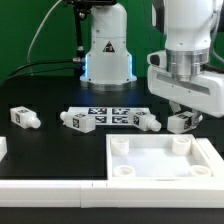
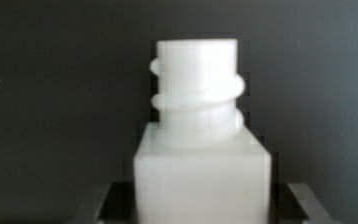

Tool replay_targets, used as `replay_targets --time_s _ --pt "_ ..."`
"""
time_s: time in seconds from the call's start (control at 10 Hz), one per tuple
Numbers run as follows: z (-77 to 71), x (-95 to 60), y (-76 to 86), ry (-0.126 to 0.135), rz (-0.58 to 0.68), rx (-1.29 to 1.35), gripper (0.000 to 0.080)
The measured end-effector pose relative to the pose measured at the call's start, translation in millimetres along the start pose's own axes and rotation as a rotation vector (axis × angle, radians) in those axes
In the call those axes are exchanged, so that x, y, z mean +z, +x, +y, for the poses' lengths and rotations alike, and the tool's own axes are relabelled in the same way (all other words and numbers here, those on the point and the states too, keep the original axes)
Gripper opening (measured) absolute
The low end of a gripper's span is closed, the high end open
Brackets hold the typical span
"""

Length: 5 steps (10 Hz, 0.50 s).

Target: Assemble square table

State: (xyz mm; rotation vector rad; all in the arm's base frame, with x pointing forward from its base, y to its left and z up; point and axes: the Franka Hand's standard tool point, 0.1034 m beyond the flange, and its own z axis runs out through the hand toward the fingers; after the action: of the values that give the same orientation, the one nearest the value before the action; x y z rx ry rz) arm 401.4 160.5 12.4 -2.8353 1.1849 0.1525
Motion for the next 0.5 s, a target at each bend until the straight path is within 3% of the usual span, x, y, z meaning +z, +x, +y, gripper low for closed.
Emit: replay_targets --time_s 0.2,0.5 --pt "-3.1 4.2 -11.1 0.014 0.016 -0.042 0.0282" --pt "-3.5 4.2 -10.7 0.014 0.017 -0.059 0.0282"
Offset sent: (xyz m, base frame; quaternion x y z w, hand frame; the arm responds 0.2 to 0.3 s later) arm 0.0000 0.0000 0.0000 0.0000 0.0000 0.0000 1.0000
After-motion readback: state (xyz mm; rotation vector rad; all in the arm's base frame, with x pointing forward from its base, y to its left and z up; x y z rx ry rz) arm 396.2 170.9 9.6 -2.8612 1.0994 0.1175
